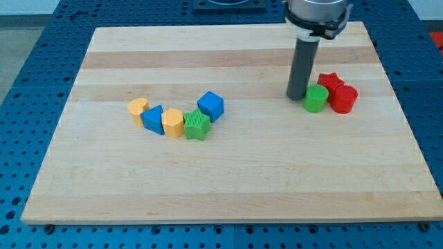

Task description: Slide red star along with red circle a bit right

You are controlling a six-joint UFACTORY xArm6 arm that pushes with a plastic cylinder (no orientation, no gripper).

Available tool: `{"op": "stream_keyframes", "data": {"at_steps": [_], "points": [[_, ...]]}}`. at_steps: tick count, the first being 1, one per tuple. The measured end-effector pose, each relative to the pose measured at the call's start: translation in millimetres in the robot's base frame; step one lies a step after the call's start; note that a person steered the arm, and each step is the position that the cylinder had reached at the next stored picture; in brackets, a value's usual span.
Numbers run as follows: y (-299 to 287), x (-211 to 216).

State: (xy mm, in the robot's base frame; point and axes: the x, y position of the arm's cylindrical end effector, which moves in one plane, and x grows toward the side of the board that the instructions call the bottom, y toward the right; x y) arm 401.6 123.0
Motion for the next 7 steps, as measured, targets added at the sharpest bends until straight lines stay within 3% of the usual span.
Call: {"op": "stream_keyframes", "data": {"at_steps": [1,4,7], "points": [[22.5,0.2],[-29.4,-3.0],[-32.3,-23.6]]}}
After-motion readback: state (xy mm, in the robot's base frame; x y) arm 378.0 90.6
